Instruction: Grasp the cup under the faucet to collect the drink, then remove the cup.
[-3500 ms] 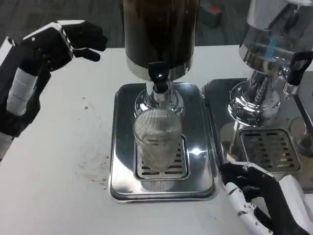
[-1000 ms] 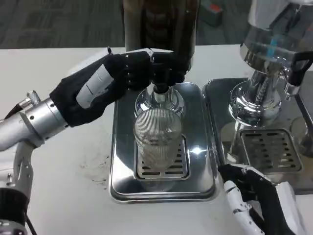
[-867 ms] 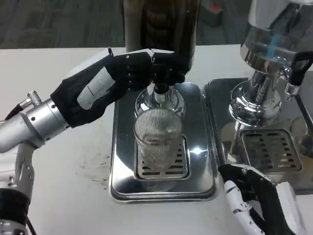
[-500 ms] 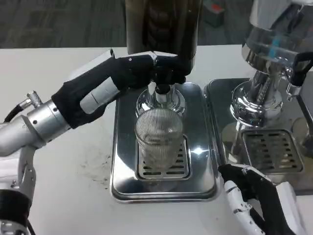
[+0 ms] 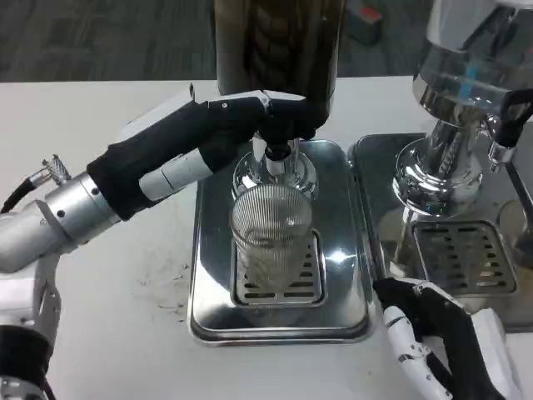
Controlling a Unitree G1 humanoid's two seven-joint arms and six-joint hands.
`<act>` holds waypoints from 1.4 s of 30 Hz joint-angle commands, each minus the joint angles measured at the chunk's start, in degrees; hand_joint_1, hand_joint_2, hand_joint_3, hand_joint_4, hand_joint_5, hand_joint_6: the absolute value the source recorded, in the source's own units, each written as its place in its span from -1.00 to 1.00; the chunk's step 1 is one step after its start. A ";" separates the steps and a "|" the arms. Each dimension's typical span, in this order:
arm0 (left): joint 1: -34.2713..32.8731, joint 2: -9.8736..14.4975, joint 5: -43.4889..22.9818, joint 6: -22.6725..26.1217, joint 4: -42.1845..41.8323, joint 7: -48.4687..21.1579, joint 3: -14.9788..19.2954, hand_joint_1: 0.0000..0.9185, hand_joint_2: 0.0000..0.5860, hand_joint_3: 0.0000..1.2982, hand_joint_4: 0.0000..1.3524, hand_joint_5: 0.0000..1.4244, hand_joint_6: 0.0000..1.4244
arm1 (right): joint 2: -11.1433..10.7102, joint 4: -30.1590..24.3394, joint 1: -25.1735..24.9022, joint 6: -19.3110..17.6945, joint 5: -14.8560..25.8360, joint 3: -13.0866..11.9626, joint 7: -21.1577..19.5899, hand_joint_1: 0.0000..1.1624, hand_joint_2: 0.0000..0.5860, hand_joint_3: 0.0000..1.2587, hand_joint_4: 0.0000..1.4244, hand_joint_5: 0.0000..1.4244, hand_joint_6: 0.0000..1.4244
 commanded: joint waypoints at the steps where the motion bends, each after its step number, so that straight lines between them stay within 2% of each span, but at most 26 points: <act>1: 1.25 0.24 1.87 -1.92 0.67 -0.77 -1.52 -1.00 -0.75 -0.53 -0.68 -0.66 -0.69 | -0.21 0.23 -0.28 -0.56 0.41 -0.27 -0.24 -0.64 0.57 -0.32 -0.46 -0.47 -0.46; 7: 1.55 0.18 2.14 -3.43 0.79 -0.61 -1.76 -1.00 -0.75 -0.53 -0.68 -0.66 -0.68 | -0.30 0.07 -0.29 -0.50 0.37 -0.40 -0.19 -0.64 0.57 -0.33 -0.47 -0.52 -0.49; 14: 1.64 0.36 2.50 -5.08 1.22 -0.40 -2.47 -1.00 -0.74 -0.53 -0.68 -0.66 -0.67 | -0.45 -0.19 -0.30 -0.81 0.11 -0.54 -0.46 -0.63 0.56 -0.48 -0.57 -0.63 -0.54; 16: 1.72 0.53 2.71 -5.60 1.27 -0.20 -2.72 -1.00 -0.74 -0.53 -0.68 -0.66 -0.67 | -0.52 -0.27 -0.30 -1.00 0.13 -0.54 -0.50 -0.56 0.48 -0.56 -0.63 -0.65 -0.57; 21: 1.94 0.94 2.97 -6.54 1.23 0.35 -3.44 -1.00 -0.73 -0.53 -0.68 -0.66 -0.67 | -1.15 -0.33 -1.13 -3.10 1.13 -1.51 -0.53 -0.30 0.04 -0.69 -0.75 -0.72 -0.62; 26: 2.21 1.30 3.40 -7.36 1.04 1.11 -4.08 -1.00 -0.74 -0.53 -0.68 -0.66 -0.67 | -1.90 -0.51 -2.89 -2.96 3.61 -2.72 1.64 -0.18 -0.14 -0.78 -0.84 -0.79 -0.68; 34: 2.53 1.89 3.59 -8.08 0.67 2.00 -4.90 -1.00 -0.74 -0.53 -0.68 -0.66 -0.67 | -2.59 0.64 -6.05 -1.94 8.16 -3.74 5.90 -0.05 -0.27 -0.95 -0.95 -0.91 -0.79; 38: 2.66 2.17 3.52 -8.31 0.57 2.48 -5.41 -1.00 -0.73 -0.53 -0.68 -0.66 -0.67 | -3.44 1.18 -8.51 -1.20 8.85 -4.00 8.26 0.00 -0.31 -1.00 -1.00 -0.99 -0.86; 42: 2.70 2.41 3.43 -8.50 0.54 2.98 -5.72 -1.00 -0.71 -0.53 -0.68 -0.66 -0.67 | -4.62 1.70 -11.54 0.64 8.90 -4.07 11.05 0.06 -0.34 -1.00 -1.00 -1.00 -0.95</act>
